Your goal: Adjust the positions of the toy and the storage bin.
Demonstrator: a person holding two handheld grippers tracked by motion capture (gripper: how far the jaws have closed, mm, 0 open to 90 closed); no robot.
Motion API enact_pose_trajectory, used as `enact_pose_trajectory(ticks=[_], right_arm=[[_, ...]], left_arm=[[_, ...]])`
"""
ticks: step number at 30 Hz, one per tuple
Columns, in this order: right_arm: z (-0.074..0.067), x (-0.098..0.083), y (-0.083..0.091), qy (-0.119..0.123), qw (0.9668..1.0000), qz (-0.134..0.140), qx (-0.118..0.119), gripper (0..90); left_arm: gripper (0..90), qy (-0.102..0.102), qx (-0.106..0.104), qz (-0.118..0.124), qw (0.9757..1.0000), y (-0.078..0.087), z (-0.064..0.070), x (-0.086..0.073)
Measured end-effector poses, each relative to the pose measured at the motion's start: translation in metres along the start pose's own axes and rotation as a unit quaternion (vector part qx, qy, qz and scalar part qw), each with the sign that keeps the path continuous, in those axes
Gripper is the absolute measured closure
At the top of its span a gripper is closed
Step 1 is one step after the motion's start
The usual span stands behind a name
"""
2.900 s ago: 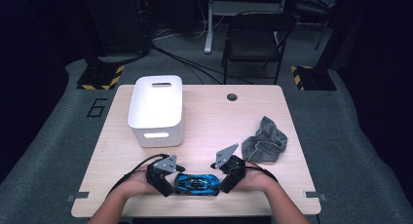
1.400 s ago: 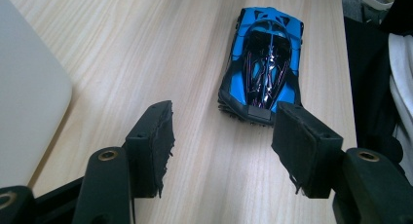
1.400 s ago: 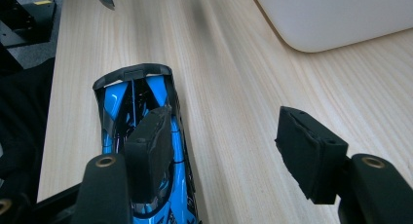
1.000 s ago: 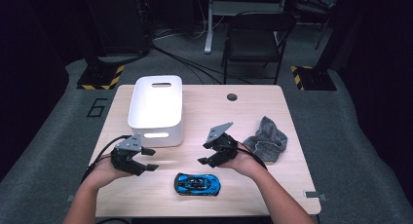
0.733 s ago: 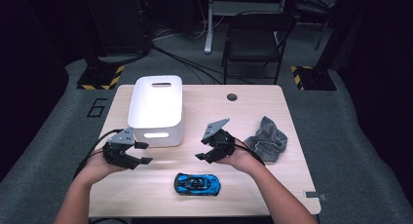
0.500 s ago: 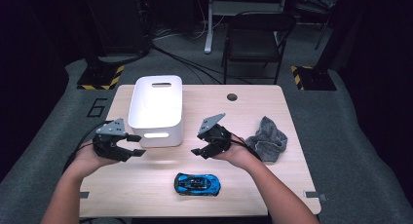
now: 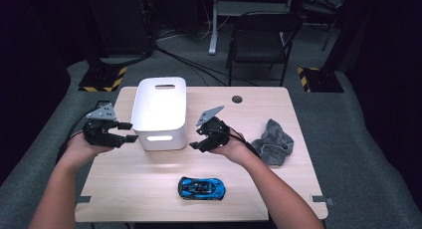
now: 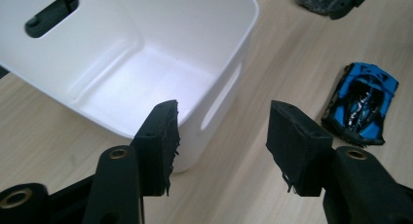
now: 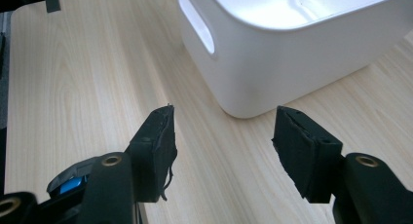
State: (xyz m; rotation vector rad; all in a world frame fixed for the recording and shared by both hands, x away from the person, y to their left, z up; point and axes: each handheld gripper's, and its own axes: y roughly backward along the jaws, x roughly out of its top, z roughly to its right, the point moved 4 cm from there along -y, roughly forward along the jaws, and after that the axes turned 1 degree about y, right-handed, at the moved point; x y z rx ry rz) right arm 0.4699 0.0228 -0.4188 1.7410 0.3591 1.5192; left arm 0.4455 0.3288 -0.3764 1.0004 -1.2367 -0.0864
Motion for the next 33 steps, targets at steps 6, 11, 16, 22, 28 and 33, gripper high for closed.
enact_pose_trajectory(ticks=[6, 11, 16, 22, 28, 33], right_arm=[[0.005, 0.011, -0.002, 0.002, 1.0000, -0.002, -0.007, 39.9], [0.006, 0.015, -0.005, -0.003, 0.9999, 0.003, -0.010, 38.0], [0.005, 0.015, -0.005, 0.002, 0.9999, -0.003, -0.014, 36.8], [0.007, 0.012, -0.004, -0.001, 0.9999, 0.003, -0.016, 35.5], [0.009, 0.008, -0.005, -0.009, 0.9997, -0.001, -0.021, 33.3], [0.012, 0.007, -0.003, -0.009, 0.9997, 0.000, -0.024, 33.2]], left_arm=[[40.2, 0.022, 0.011, 0.001, 0.9997, -0.003, -0.023, 0.004], [36.7, 0.042, 0.016, 0.001, 0.9990, -0.016, -0.038, 0.002], [33.7, 0.054, 0.016, -0.009, 0.9984, -0.026, -0.046, -0.005], [29.3, 0.067, 0.002, -0.009, 0.9977, -0.039, -0.049, -0.010], [33.6, 0.051, -0.002, -0.006, 0.9987, -0.043, -0.041, -0.007], [36.2, 0.050, -0.013, 0.003, 0.9987, -0.042, -0.039, -0.001]])
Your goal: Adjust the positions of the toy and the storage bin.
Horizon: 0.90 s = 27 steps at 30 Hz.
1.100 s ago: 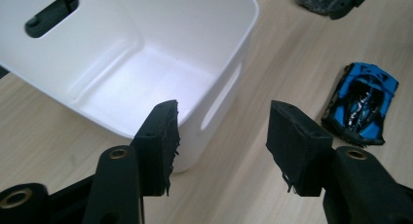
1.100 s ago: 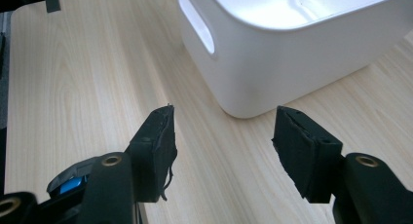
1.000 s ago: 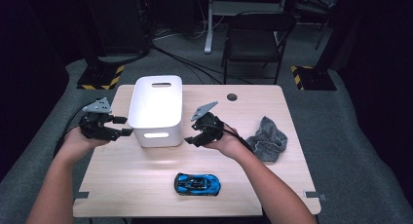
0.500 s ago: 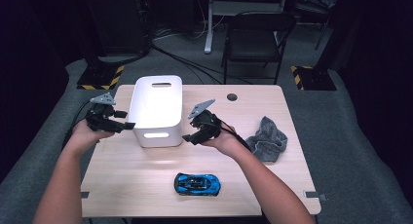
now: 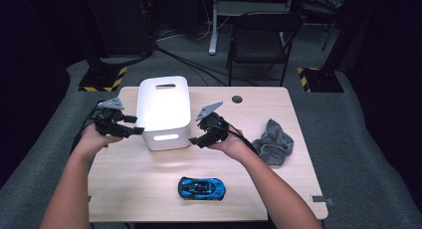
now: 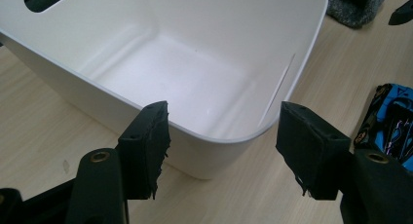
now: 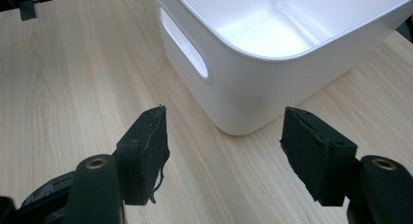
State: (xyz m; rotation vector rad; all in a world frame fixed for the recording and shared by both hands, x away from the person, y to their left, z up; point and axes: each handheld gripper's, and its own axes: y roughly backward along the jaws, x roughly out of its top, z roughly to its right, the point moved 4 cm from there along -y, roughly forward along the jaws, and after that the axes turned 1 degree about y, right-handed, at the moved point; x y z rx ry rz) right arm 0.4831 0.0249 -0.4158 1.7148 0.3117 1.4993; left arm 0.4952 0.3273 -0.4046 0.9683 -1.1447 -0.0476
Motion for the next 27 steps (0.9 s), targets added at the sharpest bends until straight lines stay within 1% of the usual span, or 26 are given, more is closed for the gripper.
enact_pose_trajectory(ticks=[2, 4, 5, 6, 8, 11, 12, 13, 14, 15, 16, 17, 18, 19, 20, 22, 23, 25, 27], right_arm=[[0.000, 0.000, 0.001, 0.000, 1.0000, 0.002, -0.001, 33.1], [0.001, -0.001, 0.002, -0.002, 1.0000, 0.002, -0.002, 33.0], [0.001, -0.001, 0.002, 0.000, 1.0000, 0.003, -0.002, 33.0], [0.002, -0.002, 0.002, -0.001, 1.0000, 0.002, -0.002, 33.0], [0.003, -0.003, 0.003, -0.001, 1.0000, 0.002, -0.004, 32.8], [0.004, -0.004, 0.004, -0.005, 1.0000, 0.005, -0.005, 32.8], [0.004, -0.005, 0.004, -0.007, 0.9999, 0.007, -0.006, 32.7], [0.005, -0.006, 0.004, -0.006, 0.9999, 0.006, -0.006, 32.7], [0.006, -0.007, 0.005, -0.004, 0.9999, 0.007, -0.007, 32.7], [0.007, -0.009, 0.005, -0.007, 0.9999, 0.006, -0.007, 32.7], [0.008, -0.010, 0.005, -0.006, 0.9999, 0.007, -0.009, 32.6], [0.008, -0.011, 0.004, -0.012, 0.9999, 0.006, -0.009, 32.6], [0.009, -0.012, 0.004, -0.014, 0.9999, 0.005, -0.009, 32.5], [0.010, -0.013, 0.004, -0.014, 0.9998, 0.007, -0.009, 32.5], [0.010, -0.014, 0.003, -0.017, 0.9998, 0.006, -0.009, 32.5], [0.010, -0.015, 0.003, -0.019, 0.9998, 0.005, -0.008, 32.4], [0.010, -0.016, 0.002, -0.019, 0.9998, 0.004, -0.009, 32.4], [0.010, -0.016, 0.002, -0.016, 0.9998, 0.005, -0.010, 32.3], [0.010, -0.016, 0.003, -0.020, 0.9997, 0.009, -0.011, 32.3]], left_arm=[[35.7, 0.002, 0.007, 0.000, 1.0000, 0.003, -0.002, 0.004], [35.2, 0.010, 0.014, 0.008, 0.9998, 0.004, -0.005, 0.008], [35.2, 0.016, 0.023, 0.007, 0.9996, 0.004, -0.007, 0.011], [35.2, 0.018, 0.027, 0.007, 0.9994, 0.003, -0.009, 0.012], [35.9, 0.028, 0.035, 0.005, 0.9990, -0.003, -0.012, 0.015], [36.9, 0.030, 0.043, -0.014, 0.9985, -0.013, -0.015, 0.014], [35.2, 0.030, 0.055, -0.013, 0.9980, -0.015, -0.016, 0.014], [35.4, 0.034, 0.053, -0.014, 0.9979, -0.016, -0.017, 0.013], [36.0, 0.037, 0.053, -0.006, 0.9979, -0.016, -0.017, 0.013], [37.6, 0.037, 0.052, -0.013, 0.9979, -0.016, -0.018, 0.012], [37.9, 0.033, 0.055, -0.021, 0.9977, -0.017, -0.019, 0.010], [37.8, 0.035, 0.055, -0.024, 0.9976, -0.017, -0.019, 0.009], [37.9, 0.035, 0.055, -0.023, 0.9976, -0.017, -0.020, 0.008], [37.9, 0.040, 0.051, -0.026, 0.9976, -0.018, -0.021, 0.006], [38.4, 0.050, 0.039, -0.022, 0.9977, -0.020, -0.021, 0.005], [36.8, 0.048, 0.043, -0.023, 0.9977, -0.023, -0.020, 0.005], [36.6, 0.051, 0.046, -0.022, 0.9974, -0.024, -0.019, 0.005], [36.6, 0.052, 0.046, -0.021, 0.9974, -0.025, -0.018, 0.005], [36.7, 0.052, 0.042, -0.021, 0.9975, -0.027, -0.014, 0.006]])
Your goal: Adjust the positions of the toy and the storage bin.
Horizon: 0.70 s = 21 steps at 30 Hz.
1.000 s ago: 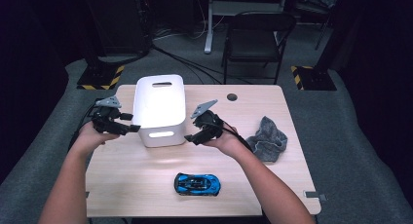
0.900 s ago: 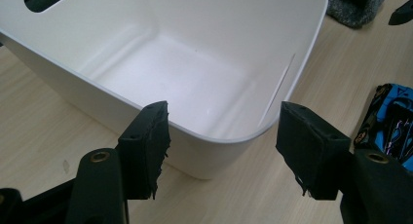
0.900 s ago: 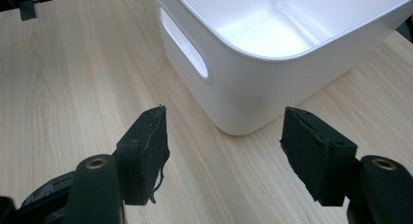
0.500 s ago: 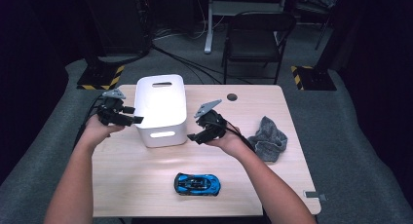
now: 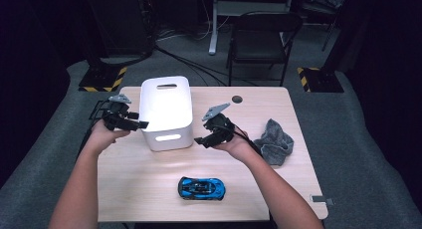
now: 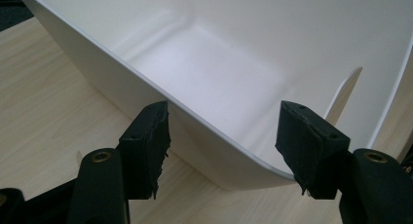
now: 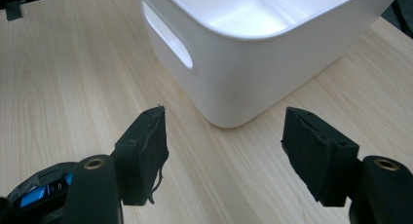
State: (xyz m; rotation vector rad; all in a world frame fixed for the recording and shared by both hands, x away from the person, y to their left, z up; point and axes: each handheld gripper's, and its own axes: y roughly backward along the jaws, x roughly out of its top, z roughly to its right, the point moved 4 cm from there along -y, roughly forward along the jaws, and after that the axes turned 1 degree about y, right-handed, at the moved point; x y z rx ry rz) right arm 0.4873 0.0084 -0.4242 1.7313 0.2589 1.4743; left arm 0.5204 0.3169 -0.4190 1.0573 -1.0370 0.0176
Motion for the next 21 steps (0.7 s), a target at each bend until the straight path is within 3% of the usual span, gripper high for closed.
enact_pose_trajectory(ticks=[11, 14, 21], right_arm=[[0.010, -0.006, 0.005, -0.018, 0.9996, 0.009, -0.017, 29.5], [0.012, -0.008, 0.006, -0.025, 0.9995, 0.009, -0.019, 25.1], [0.010, -0.009, 0.018, -0.040, 0.9987, 0.025, -0.019, 26.0]], left_arm=[[36.9, -0.020, -0.039, 0.018, 0.9989, -0.013, 0.032, 0.005], [37.0, -0.028, -0.036, 0.016, 0.9988, -0.016, 0.038, 0.007], [36.3, -0.022, -0.045, 0.023, 0.9985, -0.019, 0.045, 0.008]])
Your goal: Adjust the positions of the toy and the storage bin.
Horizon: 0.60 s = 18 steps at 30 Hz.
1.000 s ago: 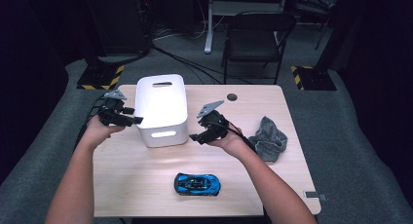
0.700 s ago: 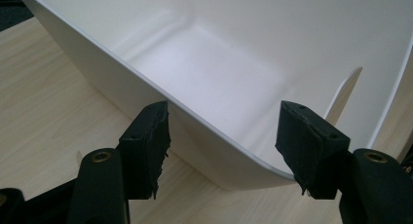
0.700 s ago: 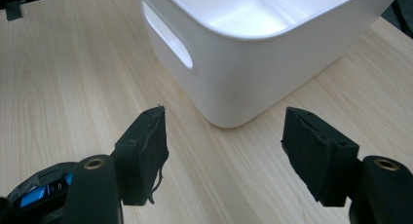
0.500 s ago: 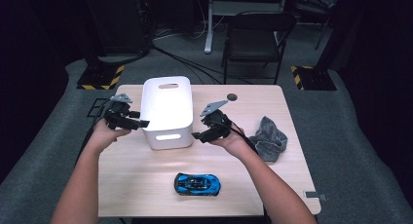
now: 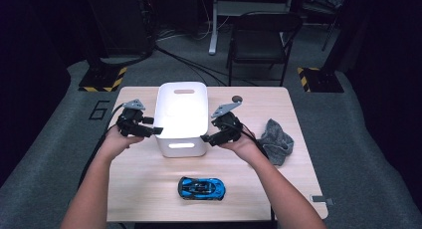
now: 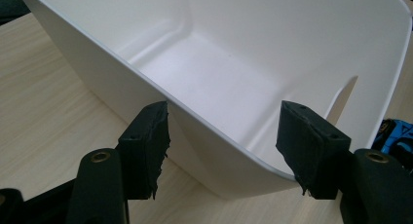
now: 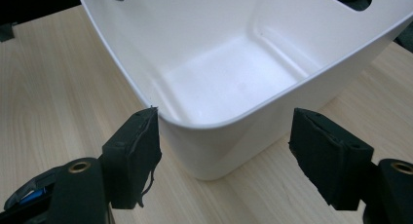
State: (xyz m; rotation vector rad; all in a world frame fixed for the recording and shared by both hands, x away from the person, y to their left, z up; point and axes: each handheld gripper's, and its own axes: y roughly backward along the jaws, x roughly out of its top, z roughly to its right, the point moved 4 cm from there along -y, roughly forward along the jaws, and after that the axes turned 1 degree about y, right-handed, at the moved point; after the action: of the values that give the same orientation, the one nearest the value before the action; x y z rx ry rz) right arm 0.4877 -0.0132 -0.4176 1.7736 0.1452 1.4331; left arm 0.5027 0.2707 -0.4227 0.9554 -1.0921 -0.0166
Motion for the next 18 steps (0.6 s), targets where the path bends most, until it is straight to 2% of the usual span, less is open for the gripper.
enact_pose_trajectory(ticks=[1, 5, 8, 9, 10, 13, 16, 17, 18], right_arm=[[0.001, 0.002, 0.001, 0.003, 1.0000, 0.005, -0.001, 25.3], [0.003, 0.008, 0.004, -0.027, 0.9995, 0.013, 0.003, 23.5], [0.005, 0.012, 0.002, -0.024, 0.9994, 0.016, -0.016, 25.7], [0.005, 0.012, 0.000, -0.033, 0.9993, 0.010, -0.018, 26.0], [0.006, 0.012, -0.002, -0.030, 0.9992, 0.006, -0.025, 26.5], [0.009, 0.011, -0.008, -0.022, 0.9980, -0.009, -0.059, 25.7], [0.014, 0.009, -0.009, -0.035, 0.9962, -0.019, -0.077, 33.0], [0.016, 0.006, -0.009, -0.041, 0.9961, -0.027, -0.074, 39.5], [0.018, 0.005, -0.010, -0.040, 0.9962, -0.031, -0.071, 41.9]], left_arm=[[36.2, -0.002, -0.002, 0.001, 1.0000, -0.001, 0.001, 0.000], [36.1, -0.003, -0.004, 0.002, 1.0000, -0.002, 0.004, 0.001], [35.1, -0.005, -0.010, 0.006, 0.9999, -0.002, 0.008, 0.001], [35.1, -0.008, -0.014, 0.005, 0.9998, -0.002, 0.010, 0.001], [35.0, -0.010, -0.016, 0.009, 0.9998, -0.003, 0.012, 0.001], [34.0, -0.016, -0.019, 0.009, 0.9997, -0.004, 0.017, 0.002], [32.9, -0.018, -0.019, 0.013, 0.9996, -0.004, 0.019, 0.001], [32.7, -0.021, -0.021, 0.012, 0.9995, -0.003, 0.019, 0.002], [32.6, -0.020, -0.021, 0.015, 0.9995, -0.004, 0.021, 0.001]])
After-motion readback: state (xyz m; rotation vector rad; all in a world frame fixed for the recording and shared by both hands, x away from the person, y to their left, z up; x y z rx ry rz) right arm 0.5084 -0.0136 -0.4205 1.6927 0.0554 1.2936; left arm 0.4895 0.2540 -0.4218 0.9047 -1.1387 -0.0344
